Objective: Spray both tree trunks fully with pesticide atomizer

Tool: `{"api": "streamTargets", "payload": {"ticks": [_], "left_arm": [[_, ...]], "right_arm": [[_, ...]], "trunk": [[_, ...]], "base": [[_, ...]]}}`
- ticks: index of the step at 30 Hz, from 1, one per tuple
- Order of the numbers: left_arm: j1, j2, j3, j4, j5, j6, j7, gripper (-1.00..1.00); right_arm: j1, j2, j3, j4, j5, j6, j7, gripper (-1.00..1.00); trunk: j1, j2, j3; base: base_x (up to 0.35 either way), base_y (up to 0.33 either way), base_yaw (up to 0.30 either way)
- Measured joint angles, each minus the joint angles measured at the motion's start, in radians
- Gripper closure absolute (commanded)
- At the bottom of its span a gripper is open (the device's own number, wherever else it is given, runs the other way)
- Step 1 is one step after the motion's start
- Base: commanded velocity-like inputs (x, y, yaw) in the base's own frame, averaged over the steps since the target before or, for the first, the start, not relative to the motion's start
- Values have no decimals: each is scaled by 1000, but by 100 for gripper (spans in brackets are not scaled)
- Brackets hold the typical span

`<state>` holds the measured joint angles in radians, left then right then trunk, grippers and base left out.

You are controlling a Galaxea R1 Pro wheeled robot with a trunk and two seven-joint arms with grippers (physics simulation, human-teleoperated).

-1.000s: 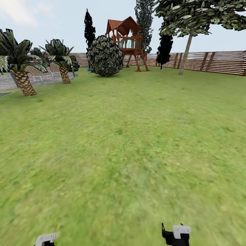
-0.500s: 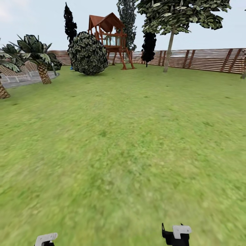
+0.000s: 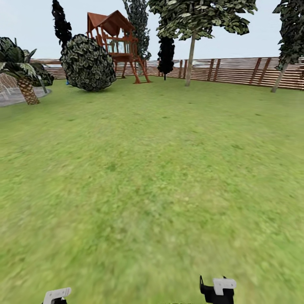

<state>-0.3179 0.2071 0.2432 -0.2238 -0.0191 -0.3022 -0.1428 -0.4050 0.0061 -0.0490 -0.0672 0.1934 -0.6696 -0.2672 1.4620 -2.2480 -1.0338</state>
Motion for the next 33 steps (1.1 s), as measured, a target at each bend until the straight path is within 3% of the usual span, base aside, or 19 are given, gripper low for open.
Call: {"api": "streamTargets", "payload": {"ticks": [15, 33], "left_arm": [[0, 0, 0, -1, 2, 0, -1, 100], [0, 0, 0, 0, 1, 0, 0, 100]], "right_arm": [[0, 0, 0, 1, 0, 0, 0, -100], [0, 1, 0, 1, 0, 0, 0, -100]], "trunk": [[0, 0, 2], [0, 0, 11]], "base": [[22, 0, -298], [314, 0, -288]]}}
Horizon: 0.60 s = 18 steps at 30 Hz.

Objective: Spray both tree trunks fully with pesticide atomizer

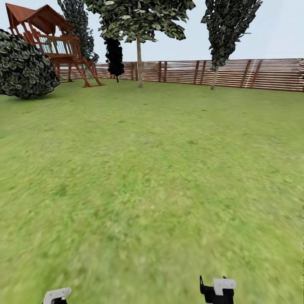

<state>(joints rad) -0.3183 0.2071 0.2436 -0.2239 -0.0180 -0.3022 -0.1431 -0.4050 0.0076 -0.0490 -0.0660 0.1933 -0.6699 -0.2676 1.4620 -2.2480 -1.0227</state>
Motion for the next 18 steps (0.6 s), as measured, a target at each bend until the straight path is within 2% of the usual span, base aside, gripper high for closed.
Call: {"api": "streamTargets", "payload": {"ticks": [14, 16, 18], "left_arm": [[0, 1, 1, 0, 3, 2, 7, 100], [1, 1, 2, 0, 4, 2, 27, 100], [1, -2, 4, 0, 14, 0, 87, 100]], "right_arm": [[1, 0, 3, 26, 9, 0, 4, -100], [1, 0, 3, 32, 10, 0, 5, -100], [1, 0, 4, 36, 11, 0, 5, -100]], "trunk": [[0, 0, 6], [0, 0, 6], [0, 0, 7]], "base": [[337, 0, -18], [337, 0, 0], [337, 0, 0]]}}
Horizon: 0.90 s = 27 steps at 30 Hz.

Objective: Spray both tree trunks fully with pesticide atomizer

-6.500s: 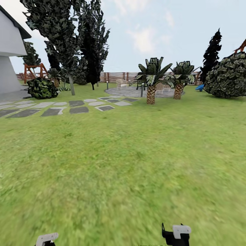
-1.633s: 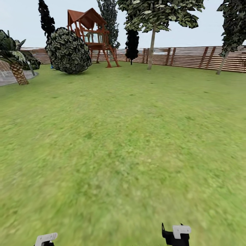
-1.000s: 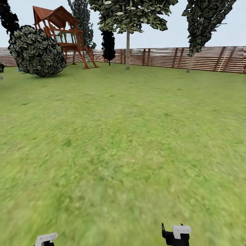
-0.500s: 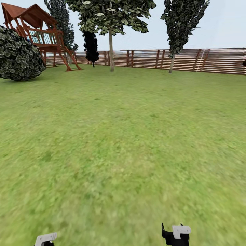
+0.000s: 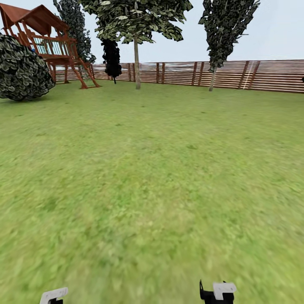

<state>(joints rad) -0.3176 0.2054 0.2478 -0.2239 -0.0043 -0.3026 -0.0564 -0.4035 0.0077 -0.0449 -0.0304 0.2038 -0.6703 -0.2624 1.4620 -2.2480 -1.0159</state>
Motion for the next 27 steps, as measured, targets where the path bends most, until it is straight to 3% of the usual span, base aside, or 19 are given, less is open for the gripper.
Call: {"api": "streamTargets", "payload": {"ticks": [4, 12, 17, 27], "left_arm": [[0, -5, -2, 0, 8, -2, 49, 100], [0, -6, -4, 1, 10, -3, 55, 100], [-1, -6, -4, 0, 10, -3, 55, 100], [0, -6, -3, 0, 10, -3, 56, 100]], "right_arm": [[0, 0, 0, 1, 0, 0, 0, -100], [0, 0, 0, 1, 0, 0, -1, -100], [0, 0, 0, 1, 0, 0, -1, -100], [0, -2, 0, 2, 2, 3, -1, -100]], "trunk": [[0, 0, 1], [0, 0, 1], [0, 0, 1], [0, 0, 1]], "base": [[337, 0, 61], [296, 0, 252], [73, 0, 245], [288, 0, 15]]}}
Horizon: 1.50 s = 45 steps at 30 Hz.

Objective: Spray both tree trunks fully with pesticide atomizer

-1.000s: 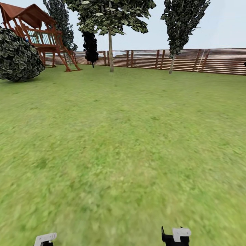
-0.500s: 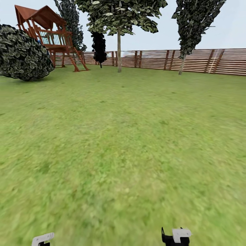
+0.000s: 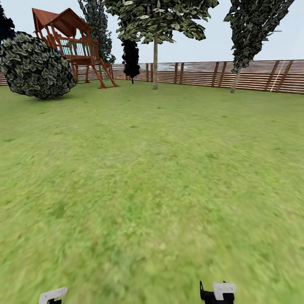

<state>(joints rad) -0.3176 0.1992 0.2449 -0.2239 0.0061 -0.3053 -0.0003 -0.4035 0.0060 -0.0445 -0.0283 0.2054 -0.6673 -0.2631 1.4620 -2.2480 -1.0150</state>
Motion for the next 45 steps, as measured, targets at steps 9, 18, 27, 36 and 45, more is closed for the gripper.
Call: {"api": "streamTargets", "payload": {"ticks": [9, 18, 27, 36, 45], "left_arm": [[-1, 0, 0, 0, 0, 0, -1, 100], [0, 0, 0, 0, 0, 0, -1, 100], [0, 0, -1, 0, -2, 0, -1, 100], [0, 0, 0, 0, -2, 0, -1, 100], [0, 0, 0, 0, -2, 0, 2, 100]], "right_arm": [[0, -1, -1, 0, -3, 2, -4, -100], [0, 0, -1, 1, -3, 3, -4, -100], [7, 0, -1, 1, -3, 3, -4, -100], [8, 0, -1, 1, -3, 3, -4, -100], [8, 0, -1, 1, -3, 3, -3, -100]], "trunk": [[0, 0, 0], [0, 0, 0], [0, 0, 0], [0, 0, 0], [0, 0, 0]], "base": [[338, 0, 0], [339, 0, 0], [339, 0, 0], [339, 0, 0], [339, 0, 0]]}}
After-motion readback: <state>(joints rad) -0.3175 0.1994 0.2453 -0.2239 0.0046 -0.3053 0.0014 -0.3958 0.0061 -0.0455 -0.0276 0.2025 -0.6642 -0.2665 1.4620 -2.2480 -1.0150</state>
